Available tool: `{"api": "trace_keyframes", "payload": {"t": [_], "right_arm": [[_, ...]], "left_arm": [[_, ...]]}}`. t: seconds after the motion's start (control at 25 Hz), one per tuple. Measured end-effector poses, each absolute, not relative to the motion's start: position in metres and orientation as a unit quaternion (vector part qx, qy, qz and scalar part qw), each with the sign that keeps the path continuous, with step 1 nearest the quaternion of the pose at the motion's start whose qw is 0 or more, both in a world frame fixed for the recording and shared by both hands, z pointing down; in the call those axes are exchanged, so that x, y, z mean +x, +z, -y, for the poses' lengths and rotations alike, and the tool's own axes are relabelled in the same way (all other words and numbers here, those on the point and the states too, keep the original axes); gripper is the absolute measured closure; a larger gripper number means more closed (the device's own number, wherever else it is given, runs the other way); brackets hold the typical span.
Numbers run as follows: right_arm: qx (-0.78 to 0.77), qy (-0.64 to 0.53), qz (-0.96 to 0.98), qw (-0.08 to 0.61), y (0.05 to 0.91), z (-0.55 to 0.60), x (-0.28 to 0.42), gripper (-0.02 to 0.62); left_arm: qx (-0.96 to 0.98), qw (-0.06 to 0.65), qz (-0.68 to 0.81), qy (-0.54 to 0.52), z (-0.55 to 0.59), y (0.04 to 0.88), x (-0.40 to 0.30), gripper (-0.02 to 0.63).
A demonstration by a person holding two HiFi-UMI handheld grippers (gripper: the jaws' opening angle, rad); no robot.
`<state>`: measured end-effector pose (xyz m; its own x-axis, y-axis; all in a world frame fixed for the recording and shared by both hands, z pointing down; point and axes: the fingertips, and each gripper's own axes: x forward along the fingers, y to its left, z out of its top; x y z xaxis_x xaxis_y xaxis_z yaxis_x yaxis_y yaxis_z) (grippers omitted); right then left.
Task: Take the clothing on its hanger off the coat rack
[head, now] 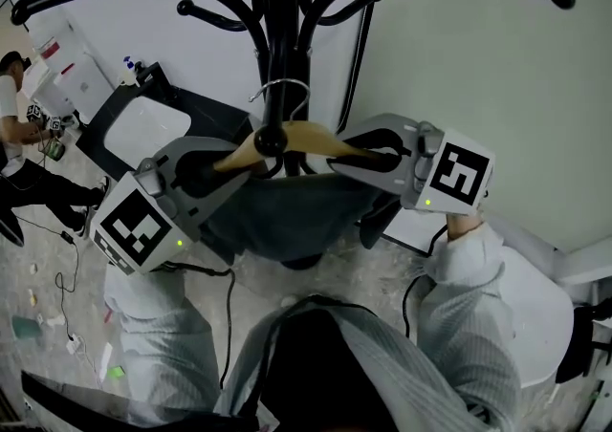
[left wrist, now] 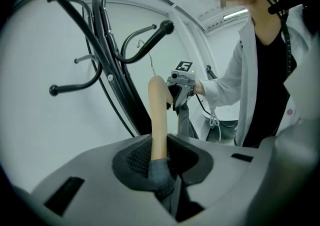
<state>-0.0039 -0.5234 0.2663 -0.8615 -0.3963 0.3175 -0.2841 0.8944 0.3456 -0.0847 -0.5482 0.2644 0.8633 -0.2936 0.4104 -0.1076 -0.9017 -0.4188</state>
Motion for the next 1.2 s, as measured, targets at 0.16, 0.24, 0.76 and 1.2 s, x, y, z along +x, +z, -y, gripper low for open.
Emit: {"api": "trace_keyframes", "payload": {"t": [0.16,0.24,0.76,1.2], "right_arm": [[0.189,-0.170,0.948,0.189,0.244,0.507,0.003,0.534],[0.201,-0.179,0.943,0.196,0.235,0.493,0.012,0.534],[0.346,-0.138,0.894,0.249,0.259,0.425,0.103,0.532],[0.419,-0.075,0.871,0.246,0.304,0.362,0.161,0.532]], "left_arm": [[-0.938,0.242,-0.092,-0.232,0.531,0.238,-0.074,0.537],[-0.935,0.259,-0.078,-0.228,0.518,0.227,-0.066,0.537],[-0.941,0.272,0.074,-0.189,0.471,0.248,0.031,0.537],[-0.941,0.214,0.174,-0.198,0.427,0.310,0.102,0.539]]}}
